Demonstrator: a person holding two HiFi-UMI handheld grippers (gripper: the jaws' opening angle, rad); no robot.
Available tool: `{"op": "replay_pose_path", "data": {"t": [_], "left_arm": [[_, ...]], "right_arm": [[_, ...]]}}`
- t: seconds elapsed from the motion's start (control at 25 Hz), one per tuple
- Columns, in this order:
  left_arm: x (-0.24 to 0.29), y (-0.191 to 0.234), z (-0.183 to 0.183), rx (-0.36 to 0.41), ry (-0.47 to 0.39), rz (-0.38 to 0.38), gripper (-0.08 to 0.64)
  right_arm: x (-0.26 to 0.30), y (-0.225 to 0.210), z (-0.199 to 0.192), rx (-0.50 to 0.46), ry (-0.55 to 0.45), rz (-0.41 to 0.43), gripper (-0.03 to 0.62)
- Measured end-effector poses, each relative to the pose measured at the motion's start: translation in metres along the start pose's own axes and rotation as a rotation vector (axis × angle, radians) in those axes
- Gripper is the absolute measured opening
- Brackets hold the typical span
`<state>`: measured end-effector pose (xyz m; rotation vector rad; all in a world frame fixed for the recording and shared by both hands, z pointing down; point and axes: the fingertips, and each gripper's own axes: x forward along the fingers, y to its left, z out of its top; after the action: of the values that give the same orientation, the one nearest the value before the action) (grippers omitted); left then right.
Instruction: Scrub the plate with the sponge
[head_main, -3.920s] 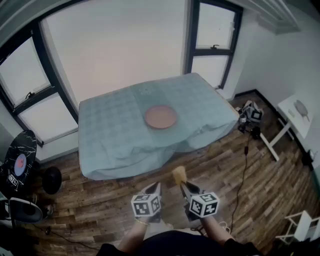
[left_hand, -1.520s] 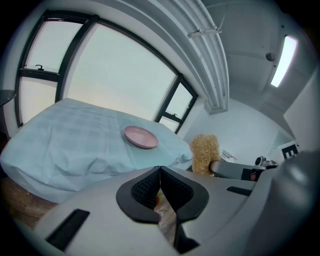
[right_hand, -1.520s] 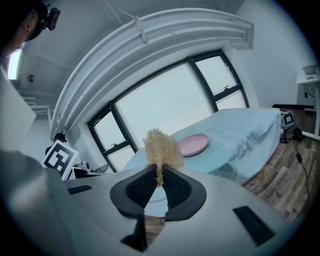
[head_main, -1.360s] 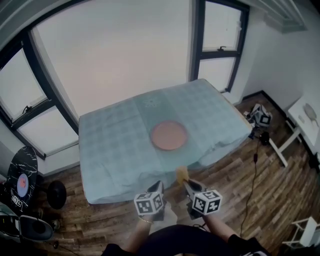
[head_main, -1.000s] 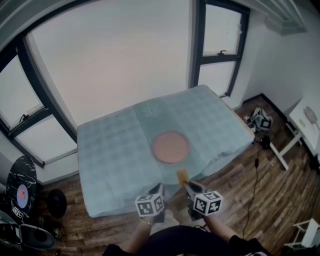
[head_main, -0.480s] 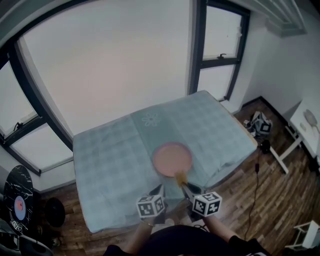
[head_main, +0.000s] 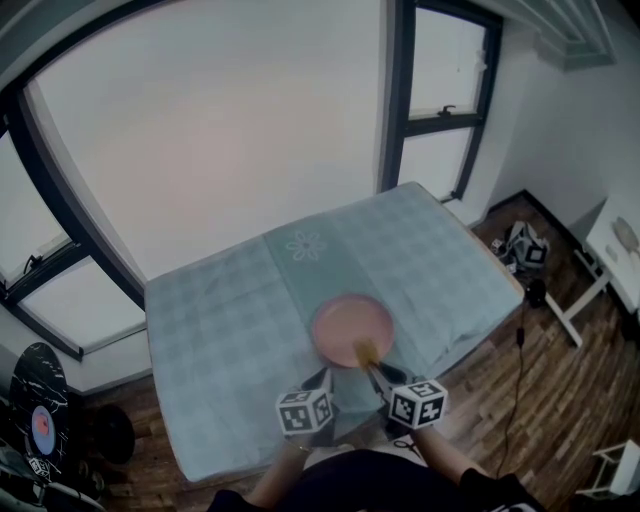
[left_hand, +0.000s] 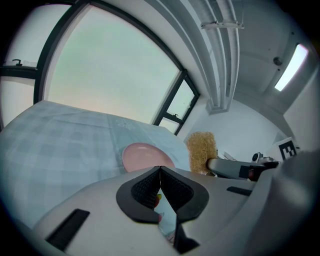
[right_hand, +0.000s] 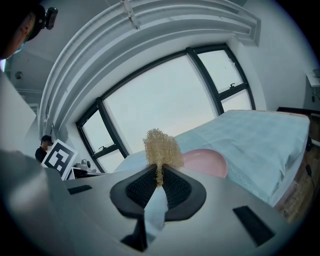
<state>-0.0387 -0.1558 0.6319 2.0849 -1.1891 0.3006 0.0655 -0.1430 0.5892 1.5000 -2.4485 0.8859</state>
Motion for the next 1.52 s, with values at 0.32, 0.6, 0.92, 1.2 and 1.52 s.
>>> {"op": "replay_pose_path", "data": {"t": [0.32,0.6,0.92,1.2,1.52], "left_arm": [[0.011,0.015,0.016,-0.032,-0.003,0.013,0.006],[0.03,0.028,0.029,-0.045,-0.002,0.05,0.008],[0.055,0.044,0.033,-0.068,0.01,0.099,0.008],[0.075,0.055,0.03,-0.069,0.036,0.126,0.008],[0.099,0.064,0.029,-0.08,0.067,0.144,0.008]], "right_arm": [[0.025,-0.016,0.018,-0.033,0.034,-0.012,0.035],[0.056,-0.039,0.03,-0.046,0.06,-0.005,0.035],[0.1,-0.066,0.03,-0.097,0.136,0.001,0.035],[0.14,-0.087,0.028,-0.132,0.196,-0.007,0.035],[0.174,-0.108,0.019,-0.167,0.265,-0.027,0.035]]}}
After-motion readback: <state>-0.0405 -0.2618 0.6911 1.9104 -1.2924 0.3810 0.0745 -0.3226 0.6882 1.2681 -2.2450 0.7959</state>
